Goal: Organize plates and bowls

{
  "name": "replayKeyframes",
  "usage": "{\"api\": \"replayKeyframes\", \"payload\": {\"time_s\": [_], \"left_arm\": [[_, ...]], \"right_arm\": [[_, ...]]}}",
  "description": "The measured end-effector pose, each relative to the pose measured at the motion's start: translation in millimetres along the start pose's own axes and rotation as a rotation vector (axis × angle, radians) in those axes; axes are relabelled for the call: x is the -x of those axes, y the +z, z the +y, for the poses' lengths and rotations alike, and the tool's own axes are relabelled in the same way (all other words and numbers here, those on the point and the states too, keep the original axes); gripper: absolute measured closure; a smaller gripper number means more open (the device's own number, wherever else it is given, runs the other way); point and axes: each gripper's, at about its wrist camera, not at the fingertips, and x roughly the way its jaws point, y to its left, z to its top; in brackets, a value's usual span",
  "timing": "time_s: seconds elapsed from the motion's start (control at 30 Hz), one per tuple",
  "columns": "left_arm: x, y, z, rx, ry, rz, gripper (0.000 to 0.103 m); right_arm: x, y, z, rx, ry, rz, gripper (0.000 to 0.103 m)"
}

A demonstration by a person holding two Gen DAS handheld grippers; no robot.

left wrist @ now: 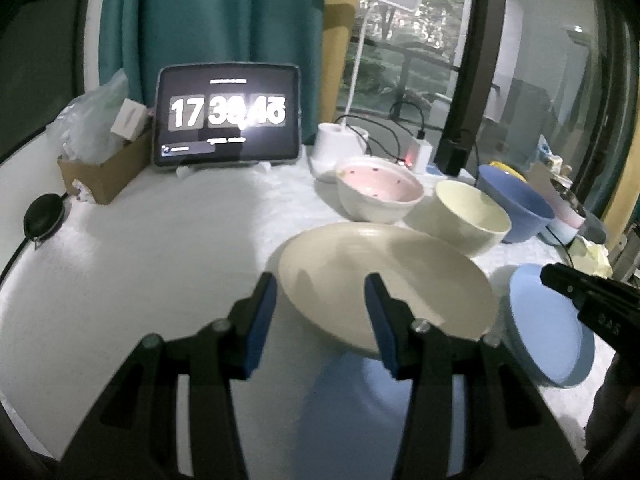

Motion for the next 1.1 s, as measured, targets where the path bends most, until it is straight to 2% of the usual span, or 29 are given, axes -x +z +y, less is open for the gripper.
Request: {"api": "replayKeyframes", "payload": {"time_s": [0.33, 0.6, 0.9, 1.1], "left_arm": [[-24.7, 2.7, 17.0, 0.025, 0.041, 0.044, 0.056], [-42.7, 6.4, 21.3, 0.016, 0.049, 0.078, 0.056], [-60.7, 7.0, 28.7, 0.044, 0.034, 0.141, 0.056], [-67.4, 4.5, 24.8, 0.032, 0.011, 0.171, 0.057]], "right_arm": [[-21.4, 4.8, 9.7, 0.015, 0.026, 0.032, 0.088], [-44.5, 4.3, 13.1, -0.005, 0.089, 0.082, 0.088], [-56.3, 7.3, 18.6, -0.003, 0.12, 0.102, 0.087], [-62.1, 6.1, 19.0, -0.01, 0.129, 0.127, 0.081]]}}
